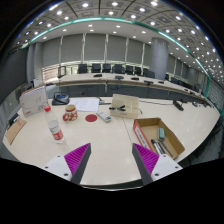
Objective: Pour water
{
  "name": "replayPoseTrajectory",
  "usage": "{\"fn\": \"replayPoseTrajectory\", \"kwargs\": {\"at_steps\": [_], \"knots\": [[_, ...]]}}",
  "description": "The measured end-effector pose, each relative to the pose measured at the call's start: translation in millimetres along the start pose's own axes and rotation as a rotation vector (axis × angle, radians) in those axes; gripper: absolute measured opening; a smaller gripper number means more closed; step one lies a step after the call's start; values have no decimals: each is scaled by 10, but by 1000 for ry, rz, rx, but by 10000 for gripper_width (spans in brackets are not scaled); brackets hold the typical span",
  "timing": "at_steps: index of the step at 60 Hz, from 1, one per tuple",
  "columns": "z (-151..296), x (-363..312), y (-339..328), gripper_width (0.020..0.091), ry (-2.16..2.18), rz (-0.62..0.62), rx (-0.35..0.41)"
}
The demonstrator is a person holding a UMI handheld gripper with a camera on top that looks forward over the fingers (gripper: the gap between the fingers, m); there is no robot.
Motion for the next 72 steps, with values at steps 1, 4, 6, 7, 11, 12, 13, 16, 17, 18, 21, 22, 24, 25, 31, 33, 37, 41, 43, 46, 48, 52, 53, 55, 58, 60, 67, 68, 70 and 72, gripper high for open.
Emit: {"fn": "replayPoseTrajectory", "kwargs": {"at_steps": [1, 4, 6, 7, 11, 12, 13, 16, 17, 18, 21, 22, 24, 25, 31, 33, 37, 41, 43, 46, 48, 52, 53, 55, 58, 60, 67, 68, 70, 72], "knots": [[-6, -20, 4, 860, -2, 7, -2], [-44, -104, 29, 861, -8, 29, -6], [-80, -186, 53, 859, -12, 43, -6], [-76, -217, 58, 859, -13, 52, -8], [-144, -438, 124, 860, -19, 88, -8], [-155, -495, 146, 859, -23, 98, -9], [-167, -558, 169, 859, -26, 110, -10], [-189, -770, 235, 860, -40, 151, -9], [-192, -844, 260, 860, -45, 166, -7], [-196, -917, 287, 860, -50, 181, -4], [-203, -1144, 374, 862, -65, 220, 7], [-205, -1223, 407, 862, -71, 232, 13], [-203, -1379, 476, 860, -84, 255, 24], [-202, -1456, 515, 861, -89, 265, 29], [-179, -1907, 806, 861, -101, 314, 62], [-165, -2042, 926, 863, -99, 326, 74], [-134, -2268, 1201, 861, -97, 331, 99], [-88, -2428, 1505, 863, -101, 309, 133], [-62, -2498, 1658, 861, -109, 296, 155], [-39, -2549, 1910, 859, -117, 265, 179], [-38, -2583, 2063, 857, -113, 244, 190], [-54, -2658, 2332, 838, -90, 224, 195], [-51, -2669, 2389, 829, -85, 220, 199], [-43, -2675, 2495, 799, -77, 206, 209], [-28, -2673, 2622, 714, -67, 181, 228], [0, -2655, 2679, 628, -64, 162, 247], [49, -2603, 2788, 501, -34, 117, 282], [51, -2605, 2793, 490, -31, 116, 282], [59, -2611, 2795, 466, -28, 113, 282], [71, -2599, 2824, 424, -25, 107, 277]]}}
Point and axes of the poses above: the point between the fingertips, and its own axes, seen from behind it with the camera up: x to the right, z up, y forward, the way the camera looks, the point moved 5 cm from there along -y, backward, against the way the camera looks, and after that the axes turned 10 degrees about z, right-handed, at the moved point
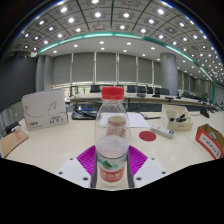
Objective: Pour water
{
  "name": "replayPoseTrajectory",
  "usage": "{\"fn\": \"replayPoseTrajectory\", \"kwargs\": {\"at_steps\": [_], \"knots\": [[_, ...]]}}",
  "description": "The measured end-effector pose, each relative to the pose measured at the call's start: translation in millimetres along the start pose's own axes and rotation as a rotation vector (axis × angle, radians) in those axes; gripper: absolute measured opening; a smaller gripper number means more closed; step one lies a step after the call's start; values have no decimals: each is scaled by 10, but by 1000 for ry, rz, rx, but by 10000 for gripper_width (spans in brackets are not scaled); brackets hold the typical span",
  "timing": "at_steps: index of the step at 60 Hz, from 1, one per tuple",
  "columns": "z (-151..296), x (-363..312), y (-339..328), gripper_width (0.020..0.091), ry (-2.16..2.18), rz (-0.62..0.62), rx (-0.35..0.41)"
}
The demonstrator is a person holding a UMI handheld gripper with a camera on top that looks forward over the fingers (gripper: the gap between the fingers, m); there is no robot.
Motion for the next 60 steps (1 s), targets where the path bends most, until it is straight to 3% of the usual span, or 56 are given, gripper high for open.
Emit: {"fn": "replayPoseTrajectory", "kwargs": {"at_steps": [4, 14, 29, 37, 51, 60], "knots": [[41, -31, -13, 366, 14, 1, -11], [367, -394, 86, 363, 54, 85, -5], [1317, -1077, 536, 362, 538, 288, 147], [1710, -1075, 901, 362, 932, 399, 227], [1680, -775, 1556, 358, 1526, 476, 250], [1526, -764, 1764, 359, 1792, 536, 193]]}}
Point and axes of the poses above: the point between the fingertips, and its own axes, seen from behind it with the camera up: x to the right, z up, y forward, the way the camera looks, the point moved 5 cm from there along -y, backward, against the way the camera looks, and after that the axes turned 10 degrees about z, right-handed, at the moved point
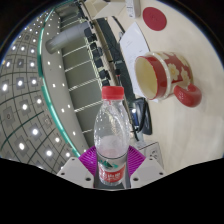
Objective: Pour water
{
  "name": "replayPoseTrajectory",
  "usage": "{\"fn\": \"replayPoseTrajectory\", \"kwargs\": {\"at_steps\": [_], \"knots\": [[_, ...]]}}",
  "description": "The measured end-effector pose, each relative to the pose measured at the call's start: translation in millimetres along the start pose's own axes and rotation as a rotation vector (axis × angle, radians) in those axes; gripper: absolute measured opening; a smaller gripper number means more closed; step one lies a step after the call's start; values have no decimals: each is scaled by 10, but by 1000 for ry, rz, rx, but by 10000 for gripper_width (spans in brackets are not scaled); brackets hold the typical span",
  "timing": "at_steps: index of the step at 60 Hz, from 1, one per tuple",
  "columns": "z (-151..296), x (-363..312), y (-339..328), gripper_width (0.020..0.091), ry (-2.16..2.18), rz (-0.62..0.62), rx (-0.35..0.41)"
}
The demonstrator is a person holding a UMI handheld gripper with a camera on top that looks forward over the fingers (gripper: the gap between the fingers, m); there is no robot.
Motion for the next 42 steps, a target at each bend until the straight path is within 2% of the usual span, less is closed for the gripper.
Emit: {"fn": "replayPoseTrajectory", "kwargs": {"at_steps": [8, 18, 31, 42], "knots": [[82, 52, -19, 360, 133, 10, 19], [74, 83, -14, 360, 99, -35, -12], [127, -308, -55, 361, -474, -126, -120], [508, -1106, -159, 362, -1016, -137, -146]]}}
Point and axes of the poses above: the point between the fingertips, and its own axes, seen from behind it with the camera up: x to the right, z up, y forward, the way the camera looks, the point moved 5 cm from there along -y, backward, against the way the camera looks, and after that the axes turned 10 degrees about z, right-handed, at the moved point
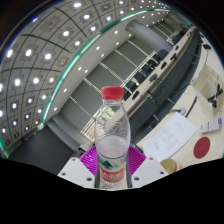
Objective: Pour water
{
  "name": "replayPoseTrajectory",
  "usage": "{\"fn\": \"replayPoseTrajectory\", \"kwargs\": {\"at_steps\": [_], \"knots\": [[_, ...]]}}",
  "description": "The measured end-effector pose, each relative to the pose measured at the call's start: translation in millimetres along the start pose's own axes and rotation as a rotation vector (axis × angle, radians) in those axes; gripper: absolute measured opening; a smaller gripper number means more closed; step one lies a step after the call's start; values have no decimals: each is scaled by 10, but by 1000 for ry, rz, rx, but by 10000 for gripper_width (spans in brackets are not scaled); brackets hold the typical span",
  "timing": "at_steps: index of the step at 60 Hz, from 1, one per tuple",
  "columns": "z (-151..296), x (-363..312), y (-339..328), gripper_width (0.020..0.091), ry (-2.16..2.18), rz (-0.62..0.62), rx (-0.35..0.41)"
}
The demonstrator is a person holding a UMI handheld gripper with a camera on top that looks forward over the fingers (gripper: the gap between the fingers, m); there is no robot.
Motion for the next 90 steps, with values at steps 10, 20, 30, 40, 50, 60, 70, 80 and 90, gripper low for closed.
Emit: {"fn": "replayPoseTrajectory", "kwargs": {"at_steps": [10, 20, 30, 40, 50, 60, 70, 80, 90], "knots": [[597, 366, -254, 361, -438, -109, -8], [833, 1143, -464, 361, -705, -243, -83], [655, 1895, -584, 361, -767, -302, -183], [411, 2338, -603, 361, -737, -304, -244], [227, 2560, -620, 363, -752, -295, -265], [205, 2511, -649, 532, -766, -317, -269], [121, 2399, -832, 838, -720, -366, -338], [114, 1901, -1336, 858, -747, -418, -352], [-115, 1108, -2080, 858, -683, -480, -403]]}}
Point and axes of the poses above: the point between the fingertips, and its own axes, seen from behind it with the camera up: x to the right, z up, y forward, the way the camera looks, the point moved 5 cm from there along -y, backward, against the way the camera looks, and after that the axes turned 10 degrees about z, right-handed, at the moved point
